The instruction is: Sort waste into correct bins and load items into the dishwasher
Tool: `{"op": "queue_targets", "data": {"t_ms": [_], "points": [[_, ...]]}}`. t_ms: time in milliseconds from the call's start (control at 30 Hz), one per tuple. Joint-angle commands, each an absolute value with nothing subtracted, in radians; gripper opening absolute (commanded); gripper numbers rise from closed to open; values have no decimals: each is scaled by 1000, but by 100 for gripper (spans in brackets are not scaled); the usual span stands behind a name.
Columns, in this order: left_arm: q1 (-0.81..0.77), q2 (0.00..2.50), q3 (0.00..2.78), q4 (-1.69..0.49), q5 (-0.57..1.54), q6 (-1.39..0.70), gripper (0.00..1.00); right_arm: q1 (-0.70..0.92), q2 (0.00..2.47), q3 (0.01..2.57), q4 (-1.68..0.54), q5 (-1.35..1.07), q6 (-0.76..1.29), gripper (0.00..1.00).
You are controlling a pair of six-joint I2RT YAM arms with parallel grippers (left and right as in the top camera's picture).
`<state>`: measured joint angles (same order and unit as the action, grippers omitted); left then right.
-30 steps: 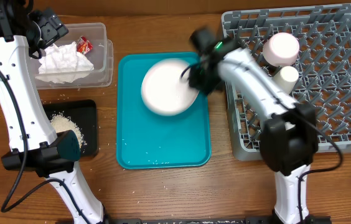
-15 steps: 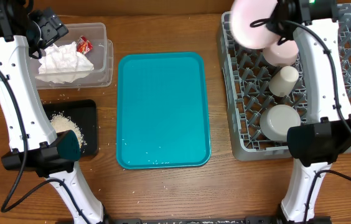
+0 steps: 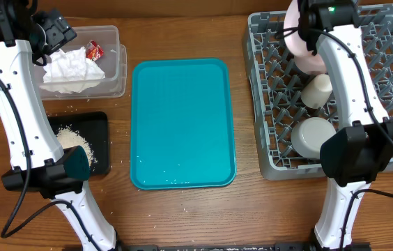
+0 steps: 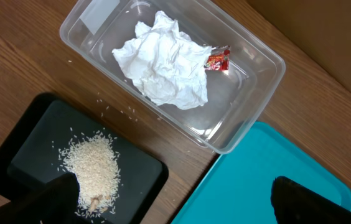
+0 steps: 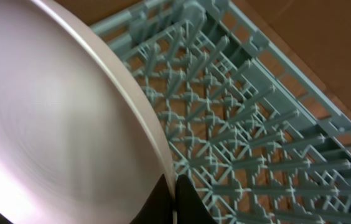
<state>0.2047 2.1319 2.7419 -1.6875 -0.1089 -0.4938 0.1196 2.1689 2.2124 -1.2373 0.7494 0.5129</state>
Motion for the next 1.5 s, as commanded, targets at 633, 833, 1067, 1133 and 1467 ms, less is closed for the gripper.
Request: {"op": "queue_targets", "data": {"t_ms": [633, 833, 1067, 1133, 1467], "points": [[203, 2128, 2742, -1689, -112, -478, 100, 188, 2159, 2157, -1188, 850, 516, 4], [203, 2128, 2742, -1689, -112, -478, 100, 188, 2160, 2157, -1183, 871, 517, 4], [203, 2128, 2742, -1689, -112, -478, 100, 201, 2181, 2114, -1167, 822, 516, 4], [203, 2128, 2742, -1689, -112, -478, 100, 202, 2186, 2102, -1168, 822, 516, 4], [203, 2128, 2742, -1689, -112, -478, 100, 229, 2157, 2216, -1257, 810, 517, 48]]}}
